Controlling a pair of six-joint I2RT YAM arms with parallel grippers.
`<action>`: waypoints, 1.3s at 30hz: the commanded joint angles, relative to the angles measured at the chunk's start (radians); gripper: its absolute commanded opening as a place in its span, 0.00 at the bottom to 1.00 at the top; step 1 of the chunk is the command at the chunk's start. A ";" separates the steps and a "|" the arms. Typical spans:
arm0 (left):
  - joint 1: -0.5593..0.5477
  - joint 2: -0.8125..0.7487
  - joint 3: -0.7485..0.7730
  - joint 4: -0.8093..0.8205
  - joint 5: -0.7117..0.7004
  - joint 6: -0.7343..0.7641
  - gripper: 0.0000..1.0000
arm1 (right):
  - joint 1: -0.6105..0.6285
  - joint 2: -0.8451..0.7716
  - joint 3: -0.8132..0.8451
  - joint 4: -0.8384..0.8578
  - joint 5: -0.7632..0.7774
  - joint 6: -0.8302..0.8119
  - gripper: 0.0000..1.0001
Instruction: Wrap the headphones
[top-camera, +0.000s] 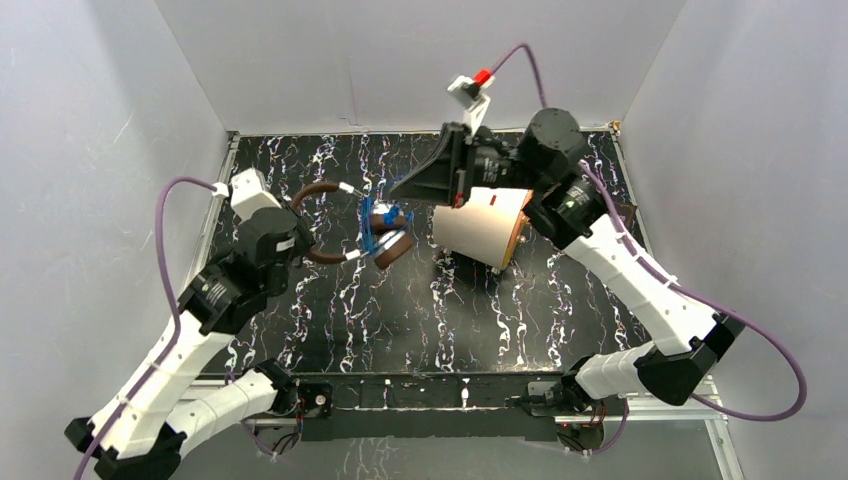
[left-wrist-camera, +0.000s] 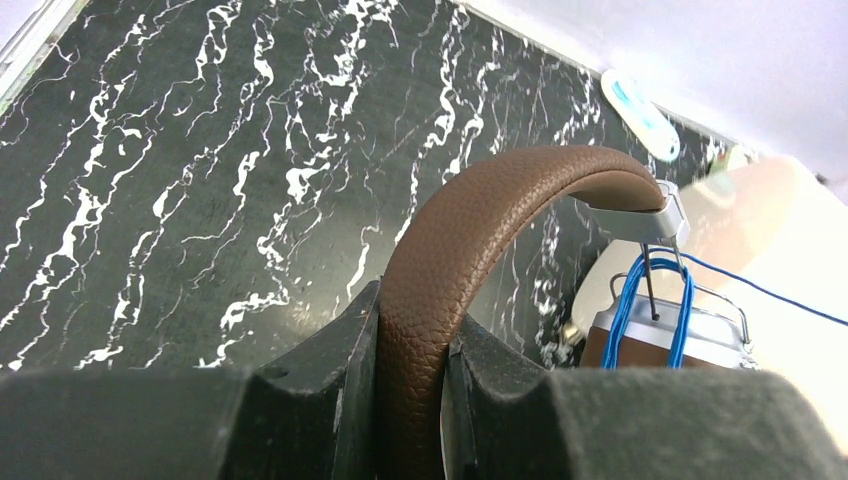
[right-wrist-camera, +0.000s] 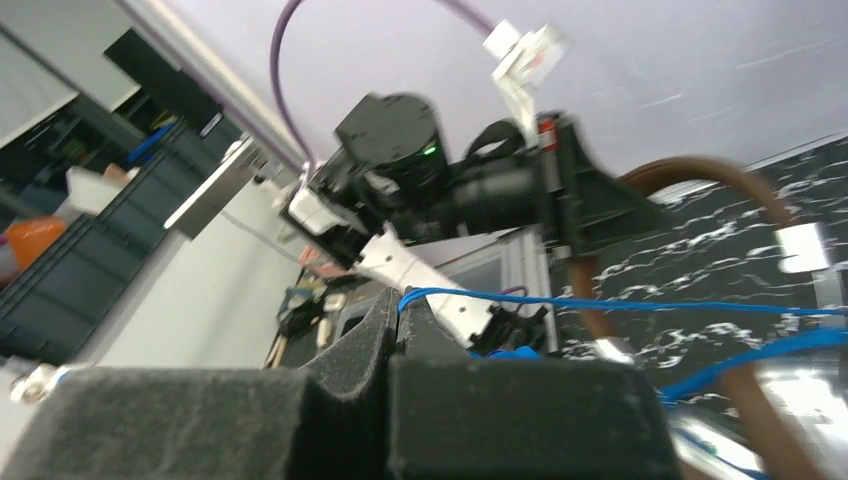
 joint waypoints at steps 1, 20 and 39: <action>-0.003 0.078 0.123 0.019 -0.198 -0.189 0.00 | 0.121 0.008 0.024 0.051 0.049 -0.037 0.00; -0.003 -0.032 0.199 0.242 0.204 -0.437 0.00 | 0.271 -0.157 -0.462 0.009 0.387 -0.266 0.00; -0.004 -0.208 0.153 0.185 0.284 -0.500 0.00 | 0.272 -0.301 -0.686 0.202 0.463 -0.331 0.00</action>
